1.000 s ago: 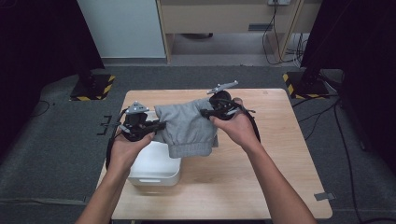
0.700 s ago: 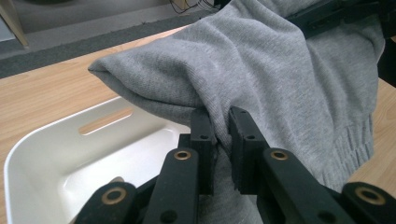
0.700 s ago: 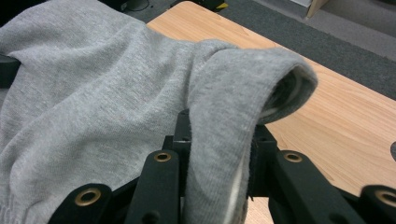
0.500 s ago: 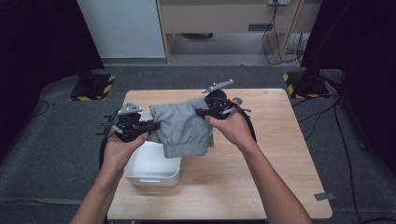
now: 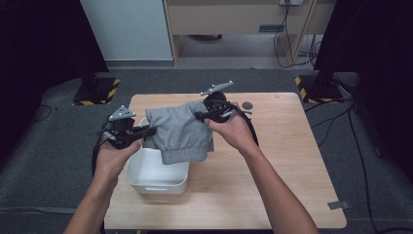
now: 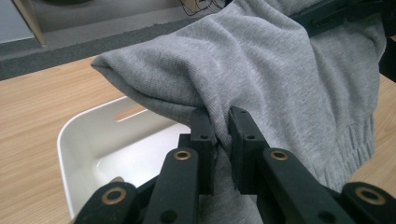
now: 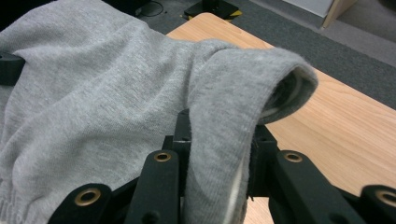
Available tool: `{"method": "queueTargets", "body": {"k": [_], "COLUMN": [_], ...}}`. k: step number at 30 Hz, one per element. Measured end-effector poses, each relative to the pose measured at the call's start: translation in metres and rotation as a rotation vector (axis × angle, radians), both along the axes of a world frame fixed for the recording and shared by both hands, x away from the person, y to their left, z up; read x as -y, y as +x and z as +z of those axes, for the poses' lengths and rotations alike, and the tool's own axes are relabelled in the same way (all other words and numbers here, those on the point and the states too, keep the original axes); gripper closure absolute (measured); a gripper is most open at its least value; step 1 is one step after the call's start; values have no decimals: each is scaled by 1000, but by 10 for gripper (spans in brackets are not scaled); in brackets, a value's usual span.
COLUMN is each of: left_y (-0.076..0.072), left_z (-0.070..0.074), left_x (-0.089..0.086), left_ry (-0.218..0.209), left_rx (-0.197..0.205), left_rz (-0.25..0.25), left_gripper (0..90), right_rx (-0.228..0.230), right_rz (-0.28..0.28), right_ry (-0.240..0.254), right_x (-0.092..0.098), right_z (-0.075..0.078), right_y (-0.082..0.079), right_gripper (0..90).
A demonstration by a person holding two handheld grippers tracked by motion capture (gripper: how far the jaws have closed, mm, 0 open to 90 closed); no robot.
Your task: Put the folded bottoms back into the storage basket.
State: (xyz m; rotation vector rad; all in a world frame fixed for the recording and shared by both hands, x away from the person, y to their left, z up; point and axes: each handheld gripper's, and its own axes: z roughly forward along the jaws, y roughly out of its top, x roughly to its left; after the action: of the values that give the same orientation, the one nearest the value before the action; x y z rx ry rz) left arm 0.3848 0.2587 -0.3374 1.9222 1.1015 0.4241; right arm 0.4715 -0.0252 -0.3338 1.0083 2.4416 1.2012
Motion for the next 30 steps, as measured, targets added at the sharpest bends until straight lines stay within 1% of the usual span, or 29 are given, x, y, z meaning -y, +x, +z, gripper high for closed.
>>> {"method": "queueTargets", "body": {"k": [4,9,18,19,22,30], "left_y": [-1,-2,-4,-4,-4,-4], "left_z": [-2,-2,-3,-3,-4,-6], "left_x": [-5,-13,-29,-30,-32,-34], "left_ry": [-3,-8,-14,-9,-11,-9], "left_rx": [-4,-6,-10,-12,-13,-18], "left_rz": [9,19,48,48,49,57], "left_gripper": [810,810,810,810,810,810], "right_rx": [5,1,-1,-2,-7,-9], "right_rz": [24,37,60,62,65,69], "right_ry": [5,8,7,0,-2,1], "right_x": [-4,-9,-26,-29,-32,-35], "right_z": [-1,-3,-4,-5,-7,-10], "right_y": [1,2,4,5,5,8], "right_gripper": [714,714,713,712,712,712]}}
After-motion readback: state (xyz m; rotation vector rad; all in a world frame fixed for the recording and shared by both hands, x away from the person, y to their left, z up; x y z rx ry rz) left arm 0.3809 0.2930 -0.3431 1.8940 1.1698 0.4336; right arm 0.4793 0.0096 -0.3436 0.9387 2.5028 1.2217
